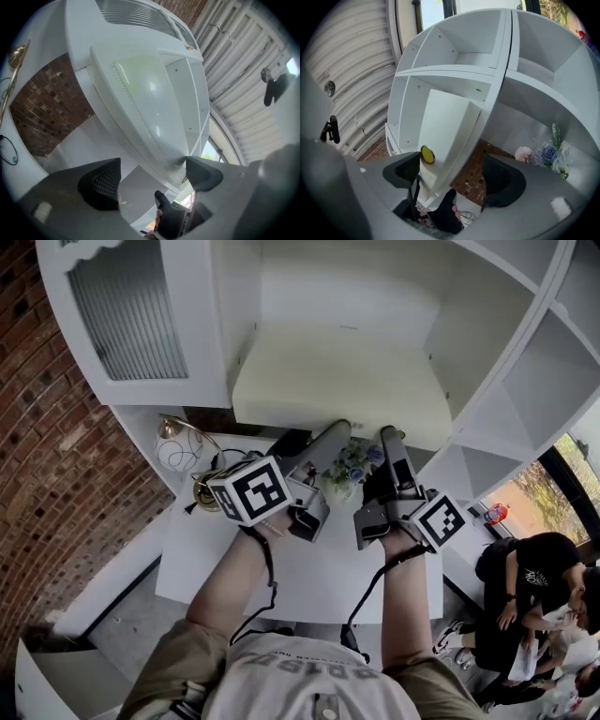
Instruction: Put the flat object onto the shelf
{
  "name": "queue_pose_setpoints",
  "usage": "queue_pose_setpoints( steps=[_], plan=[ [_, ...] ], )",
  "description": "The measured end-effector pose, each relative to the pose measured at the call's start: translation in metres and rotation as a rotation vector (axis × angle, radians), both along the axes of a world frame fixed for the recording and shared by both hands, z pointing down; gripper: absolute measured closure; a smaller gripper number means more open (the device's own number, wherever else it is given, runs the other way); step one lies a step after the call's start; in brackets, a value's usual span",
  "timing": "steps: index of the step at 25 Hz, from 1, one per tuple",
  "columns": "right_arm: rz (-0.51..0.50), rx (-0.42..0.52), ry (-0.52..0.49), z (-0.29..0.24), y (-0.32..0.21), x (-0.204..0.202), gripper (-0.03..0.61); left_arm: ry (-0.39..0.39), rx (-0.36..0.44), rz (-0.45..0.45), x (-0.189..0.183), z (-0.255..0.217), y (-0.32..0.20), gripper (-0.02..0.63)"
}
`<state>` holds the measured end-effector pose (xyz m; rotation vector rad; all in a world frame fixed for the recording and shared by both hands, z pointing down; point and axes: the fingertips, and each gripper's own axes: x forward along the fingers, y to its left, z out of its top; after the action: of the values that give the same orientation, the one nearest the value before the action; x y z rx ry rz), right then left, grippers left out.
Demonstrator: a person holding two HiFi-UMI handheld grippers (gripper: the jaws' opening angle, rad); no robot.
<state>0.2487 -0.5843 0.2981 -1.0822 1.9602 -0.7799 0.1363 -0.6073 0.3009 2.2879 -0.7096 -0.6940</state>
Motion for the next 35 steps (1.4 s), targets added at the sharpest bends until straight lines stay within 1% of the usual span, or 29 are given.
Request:
queue_pose_setpoints(
  steps=[9,24,35],
  plan=[
    [0.021,-0.024,-0.003,0.006,-0.021,0.005,0.155,0.01,-0.014,0.009,0.004,-0.002,-0.02,0.163],
    [0.062,-0.095,-0.009,0.018,-0.05,0.007,0.164,0.018,-0.089,0.005,0.006,0.006,-0.05,0.163],
    [0.053,-0.095,-0.01,0.017,-0.052,0.006,0.163,0.005,-0.094,-0.02,0.004,0.007,-0.053,0.155]
  ],
)
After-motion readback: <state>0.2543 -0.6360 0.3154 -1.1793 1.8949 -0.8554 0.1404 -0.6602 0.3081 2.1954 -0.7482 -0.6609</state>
